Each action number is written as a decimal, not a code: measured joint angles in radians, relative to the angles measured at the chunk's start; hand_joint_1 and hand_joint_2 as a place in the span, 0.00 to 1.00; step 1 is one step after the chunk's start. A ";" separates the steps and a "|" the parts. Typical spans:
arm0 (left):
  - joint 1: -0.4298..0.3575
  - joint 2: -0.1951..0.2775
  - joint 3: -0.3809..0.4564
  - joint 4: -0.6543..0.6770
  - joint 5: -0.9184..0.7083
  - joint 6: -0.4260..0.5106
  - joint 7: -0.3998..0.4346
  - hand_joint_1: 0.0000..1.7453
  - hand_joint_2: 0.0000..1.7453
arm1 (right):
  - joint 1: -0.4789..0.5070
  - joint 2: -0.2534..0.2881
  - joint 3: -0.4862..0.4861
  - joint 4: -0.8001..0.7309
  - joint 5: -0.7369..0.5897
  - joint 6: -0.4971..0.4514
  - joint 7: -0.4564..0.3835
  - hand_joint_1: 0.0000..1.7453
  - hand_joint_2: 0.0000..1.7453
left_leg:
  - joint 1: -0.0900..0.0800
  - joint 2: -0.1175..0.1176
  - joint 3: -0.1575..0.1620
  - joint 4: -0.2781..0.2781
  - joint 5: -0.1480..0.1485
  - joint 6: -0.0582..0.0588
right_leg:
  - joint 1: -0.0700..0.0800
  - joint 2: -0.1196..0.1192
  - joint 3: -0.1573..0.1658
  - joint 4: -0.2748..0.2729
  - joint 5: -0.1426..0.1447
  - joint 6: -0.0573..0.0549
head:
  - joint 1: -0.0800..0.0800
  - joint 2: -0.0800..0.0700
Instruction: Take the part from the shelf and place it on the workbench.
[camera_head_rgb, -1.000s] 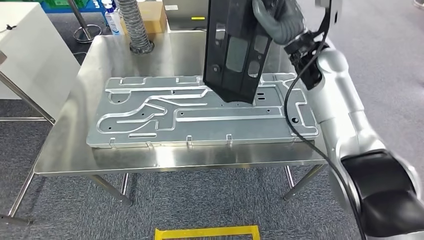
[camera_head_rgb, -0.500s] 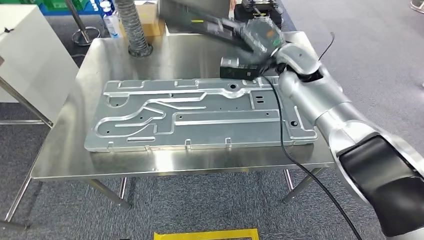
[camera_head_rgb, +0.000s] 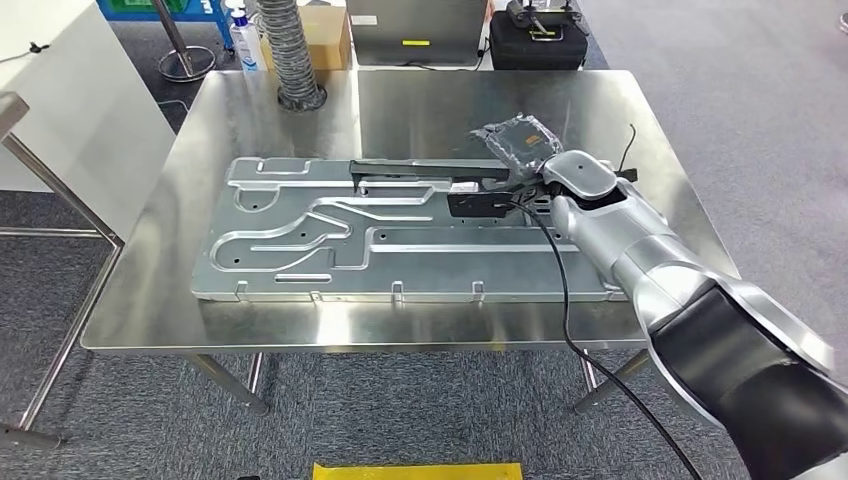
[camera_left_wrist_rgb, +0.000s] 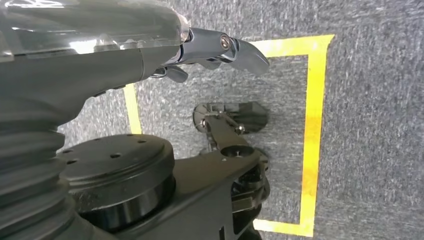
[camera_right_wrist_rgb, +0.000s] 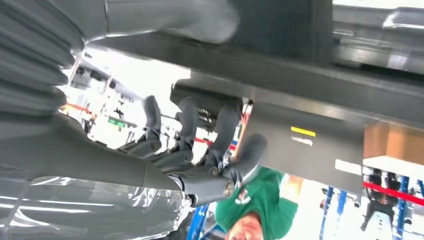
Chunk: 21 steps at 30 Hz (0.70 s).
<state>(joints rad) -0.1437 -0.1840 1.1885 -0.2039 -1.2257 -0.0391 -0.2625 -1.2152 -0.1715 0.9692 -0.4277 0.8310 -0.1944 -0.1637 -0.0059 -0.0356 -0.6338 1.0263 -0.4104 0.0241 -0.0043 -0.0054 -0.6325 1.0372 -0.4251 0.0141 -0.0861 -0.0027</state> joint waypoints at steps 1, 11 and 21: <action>0.001 0.000 0.002 0.000 0.001 -0.002 0.001 0.00 0.00 | -0.001 0.001 0.000 0.003 -0.003 0.006 -0.001 0.00 0.00 | -0.001 0.000 -0.001 -0.001 0.000 -0.004 | 0.002 0.000 0.003 -0.005 -0.002 -0.002 | 0.000 0.000; -0.003 0.001 0.010 0.001 -0.019 0.022 0.071 0.00 0.00 | -0.004 -0.010 0.000 0.022 -0.012 0.035 -0.016 0.00 0.00 | 0.020 0.021 -0.081 0.226 -0.108 -0.050 | -0.010 -0.021 0.017 -0.017 0.009 -0.021 | 0.000 0.000; -0.009 0.000 0.010 0.001 -0.028 0.010 0.066 0.00 0.00 | -0.011 0.007 -0.015 0.033 -0.021 0.046 -0.016 0.00 0.00 | 0.014 0.017 -0.001 -0.002 0.015 0.010 | -0.019 -0.011 -0.037 0.083 -0.068 0.030 | 0.000 0.000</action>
<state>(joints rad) -0.1523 -0.1843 1.1990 -0.2026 -1.2533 -0.0296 -0.1966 -1.2266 -0.1650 0.9546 -0.3948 0.8102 -0.1481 -0.1797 0.0080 -0.0187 -0.6353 1.0243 -0.3955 0.0341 -0.0234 -0.0161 -0.6698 1.1201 -0.4934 0.0438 -0.0862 -0.0027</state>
